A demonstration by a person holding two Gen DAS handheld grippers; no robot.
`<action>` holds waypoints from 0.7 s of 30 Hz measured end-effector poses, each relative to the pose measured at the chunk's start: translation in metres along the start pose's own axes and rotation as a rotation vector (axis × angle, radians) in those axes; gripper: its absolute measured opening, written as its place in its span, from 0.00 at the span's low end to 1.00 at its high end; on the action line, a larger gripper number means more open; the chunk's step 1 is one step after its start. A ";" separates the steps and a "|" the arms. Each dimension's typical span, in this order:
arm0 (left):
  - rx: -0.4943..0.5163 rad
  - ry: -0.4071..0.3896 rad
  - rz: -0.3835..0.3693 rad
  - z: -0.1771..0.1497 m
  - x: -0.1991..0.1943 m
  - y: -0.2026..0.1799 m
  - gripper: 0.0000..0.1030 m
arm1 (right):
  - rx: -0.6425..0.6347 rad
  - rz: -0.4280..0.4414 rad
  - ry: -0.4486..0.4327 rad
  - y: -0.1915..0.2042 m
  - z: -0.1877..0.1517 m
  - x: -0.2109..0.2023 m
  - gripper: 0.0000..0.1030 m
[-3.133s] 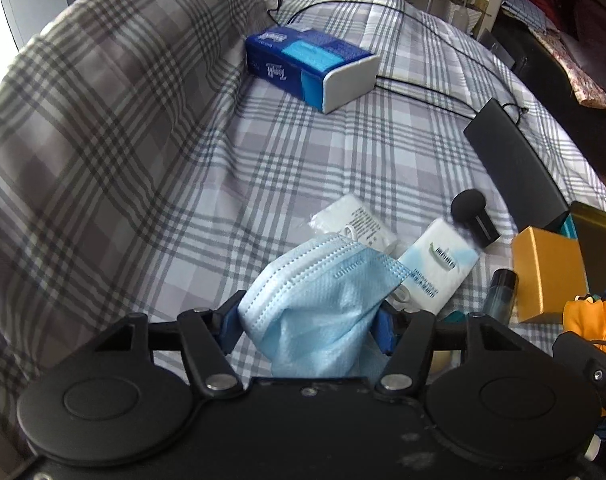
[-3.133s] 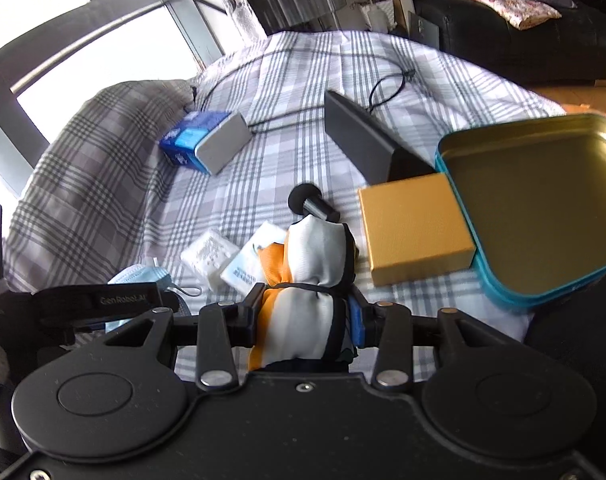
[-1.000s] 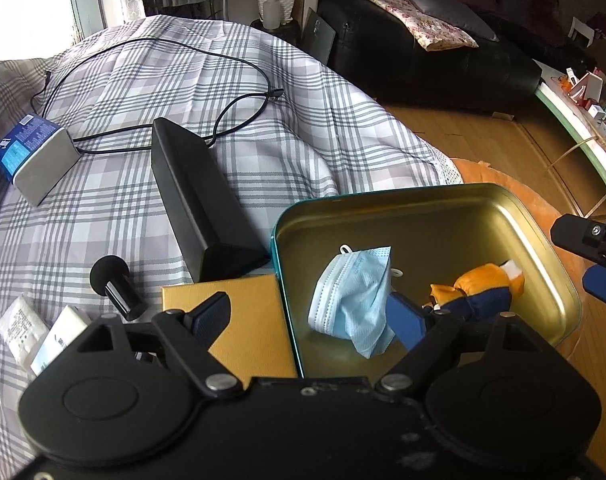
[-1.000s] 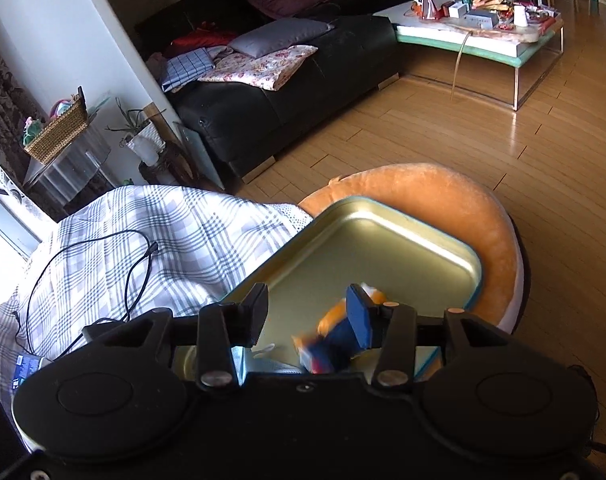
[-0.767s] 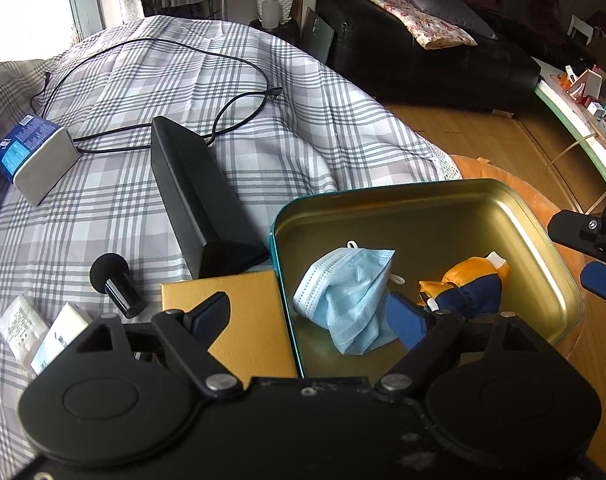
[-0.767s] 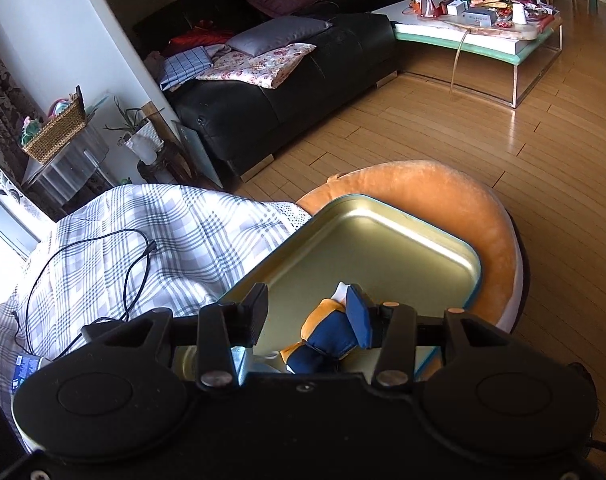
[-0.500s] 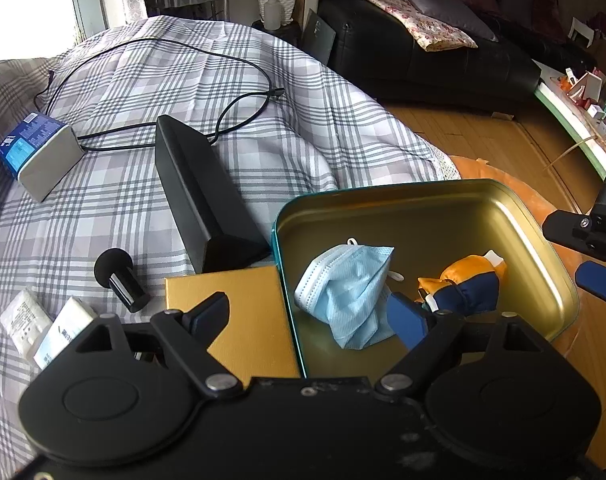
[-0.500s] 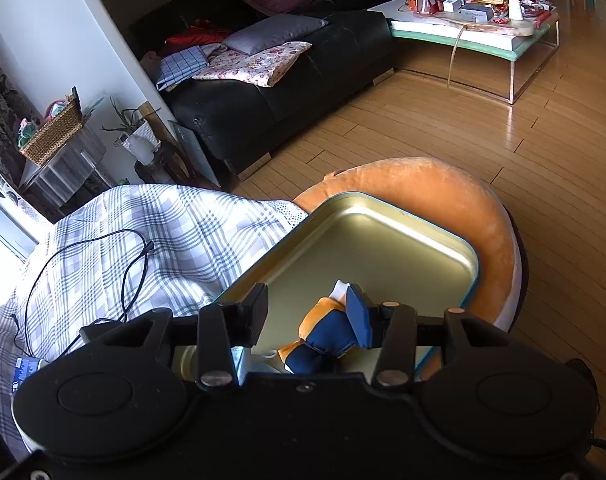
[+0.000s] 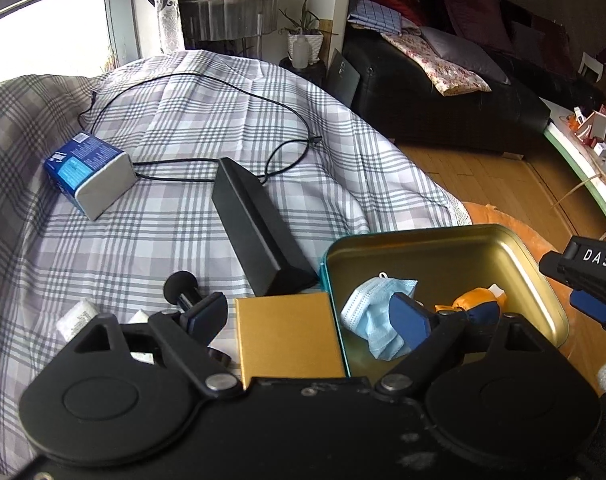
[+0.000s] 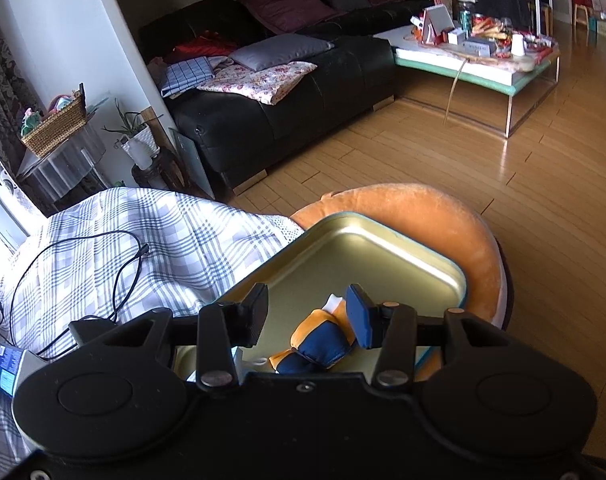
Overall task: Organize soft objects
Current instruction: 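Move the left gripper to the yellow embroidered pouch and grasp it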
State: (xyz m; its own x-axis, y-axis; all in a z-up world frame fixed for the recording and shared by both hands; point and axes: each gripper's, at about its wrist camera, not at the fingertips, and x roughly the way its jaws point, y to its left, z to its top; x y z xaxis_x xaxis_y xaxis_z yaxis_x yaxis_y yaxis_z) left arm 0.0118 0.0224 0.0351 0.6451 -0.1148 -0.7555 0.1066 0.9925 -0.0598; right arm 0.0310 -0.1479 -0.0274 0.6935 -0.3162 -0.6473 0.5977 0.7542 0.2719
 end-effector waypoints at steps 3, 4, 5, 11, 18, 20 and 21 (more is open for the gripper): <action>-0.016 -0.033 0.018 0.003 -0.020 0.015 0.85 | -0.036 -0.014 -0.030 0.006 -0.001 -0.004 0.45; -0.021 -0.043 0.024 0.004 -0.026 0.020 0.86 | -0.050 -0.021 -0.039 0.008 -0.002 -0.005 0.45; -0.028 -0.053 0.032 0.005 -0.033 0.026 0.86 | -0.063 -0.026 -0.047 0.011 -0.003 -0.006 0.45; -0.064 -0.108 0.078 0.009 -0.076 0.062 0.88 | -0.140 -0.054 -0.104 0.023 -0.007 -0.011 0.45; -0.083 -0.159 0.154 0.007 -0.126 0.104 0.90 | -0.175 -0.058 -0.128 0.027 -0.009 -0.014 0.45; -0.098 -0.166 0.178 0.005 -0.139 0.120 0.91 | -0.177 -0.056 -0.128 0.027 -0.010 -0.014 0.45; -0.108 -0.170 0.190 0.004 -0.145 0.128 0.91 | -0.179 -0.056 -0.129 0.028 -0.010 -0.014 0.45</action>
State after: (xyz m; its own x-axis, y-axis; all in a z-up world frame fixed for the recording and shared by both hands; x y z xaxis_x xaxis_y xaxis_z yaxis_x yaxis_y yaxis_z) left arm -0.0655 0.1654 0.1394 0.7644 0.0778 -0.6401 -0.1039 0.9946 -0.0031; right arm 0.0337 -0.1165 -0.0177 0.7141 -0.4226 -0.5582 0.5635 0.8200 0.1000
